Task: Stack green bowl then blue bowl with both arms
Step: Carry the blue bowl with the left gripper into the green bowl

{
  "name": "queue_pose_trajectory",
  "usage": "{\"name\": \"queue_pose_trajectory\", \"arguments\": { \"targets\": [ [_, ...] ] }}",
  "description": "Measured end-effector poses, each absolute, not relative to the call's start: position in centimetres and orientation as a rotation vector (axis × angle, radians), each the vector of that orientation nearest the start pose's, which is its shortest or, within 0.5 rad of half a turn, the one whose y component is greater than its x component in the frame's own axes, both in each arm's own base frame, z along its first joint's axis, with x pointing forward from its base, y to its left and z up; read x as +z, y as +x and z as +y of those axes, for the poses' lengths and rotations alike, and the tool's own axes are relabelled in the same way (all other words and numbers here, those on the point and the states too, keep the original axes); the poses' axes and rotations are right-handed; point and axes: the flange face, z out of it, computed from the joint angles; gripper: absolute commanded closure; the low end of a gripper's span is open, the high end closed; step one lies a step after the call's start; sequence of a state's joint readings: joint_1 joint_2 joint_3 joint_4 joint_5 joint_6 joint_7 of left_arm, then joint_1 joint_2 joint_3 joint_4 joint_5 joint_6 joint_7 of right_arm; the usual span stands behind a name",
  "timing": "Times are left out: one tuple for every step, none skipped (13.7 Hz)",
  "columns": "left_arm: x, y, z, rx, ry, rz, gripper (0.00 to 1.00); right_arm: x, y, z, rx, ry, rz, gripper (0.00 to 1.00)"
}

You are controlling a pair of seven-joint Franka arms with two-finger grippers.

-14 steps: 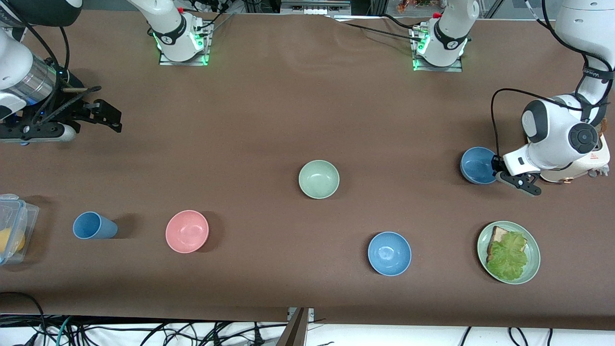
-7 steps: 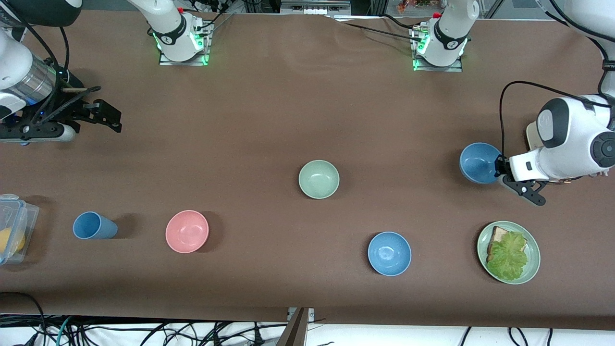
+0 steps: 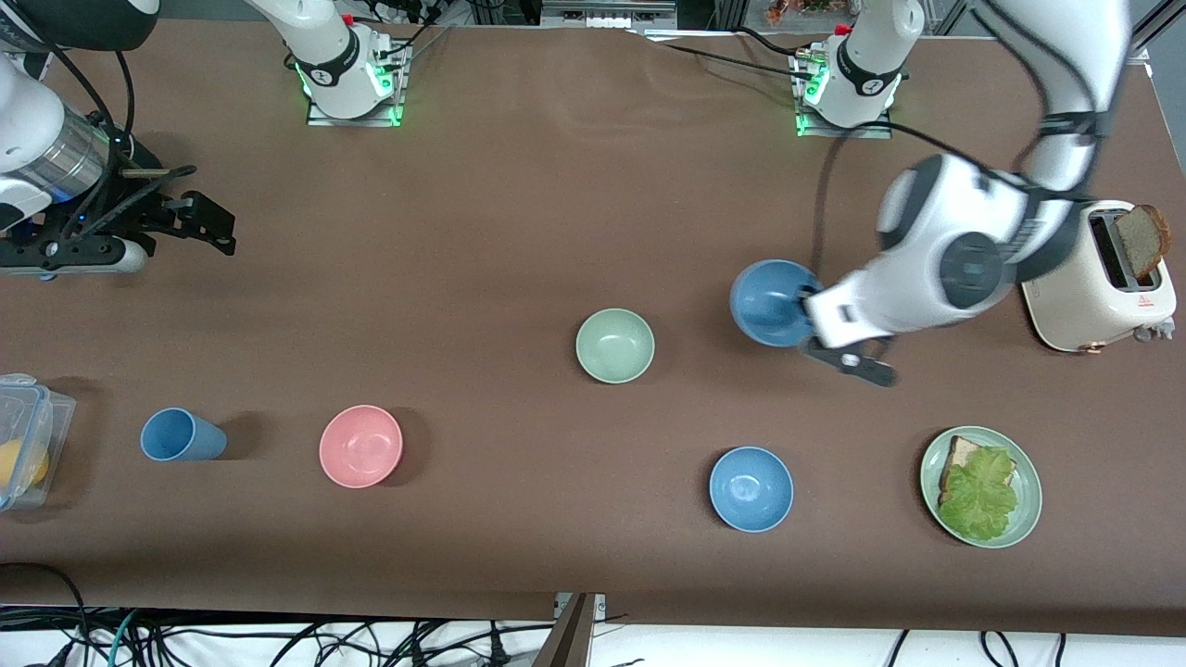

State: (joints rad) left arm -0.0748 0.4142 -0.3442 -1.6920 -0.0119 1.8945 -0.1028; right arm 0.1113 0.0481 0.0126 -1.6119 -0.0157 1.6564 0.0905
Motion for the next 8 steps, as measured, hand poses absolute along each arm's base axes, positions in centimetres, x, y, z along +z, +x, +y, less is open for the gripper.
{"name": "queue_pose_trajectory", "arguments": {
  "targets": [
    [34.9, 58.6, -28.3, 0.360, -3.190, 0.403, 1.00, 58.5, 57.1, 6.9, 0.003, -3.156, -0.055, 0.00],
    [34.3, 58.4, -31.8, 0.362, -3.200, 0.337, 1.00, 58.6, 57.1, 7.0, 0.002, -3.156, -0.056, 0.00],
    [33.5, 58.3, -34.7, 0.362, -3.211, 0.281, 1.00, 58.6, 57.1, 7.0, 0.002, -3.156, -0.056, 0.00],
    [32.6, 58.7, -36.7, 0.348, -3.230, 0.239, 1.00, 58.6, 57.1, 7.0, 0.002, -3.156, -0.056, 0.00],
    [31.5, 59.3, -37.9, 0.320, -3.255, 0.211, 1.00, 58.6, 57.1, 7.0, 0.002, -3.156, -0.056, 0.00],
    [30.1, 60.1, -38.3, 0.290, -3.278, 0.188, 1.00, 58.6, 57.1, 7.0, 0.002, -3.156, -0.056, 0.00],
    [28.6, 60.5, -38.5, 0.273, -3.293, 0.174, 1.00, 58.6, 57.1, 7.0, 0.002, -3.156, -0.056, 0.00],
    [27.1, 60.6, -38.7, 0.269, -3.299, 0.162, 1.00, 58.6, 57.1, 7.0, 0.002, -3.156, -0.056, 0.00]
  ]
}}
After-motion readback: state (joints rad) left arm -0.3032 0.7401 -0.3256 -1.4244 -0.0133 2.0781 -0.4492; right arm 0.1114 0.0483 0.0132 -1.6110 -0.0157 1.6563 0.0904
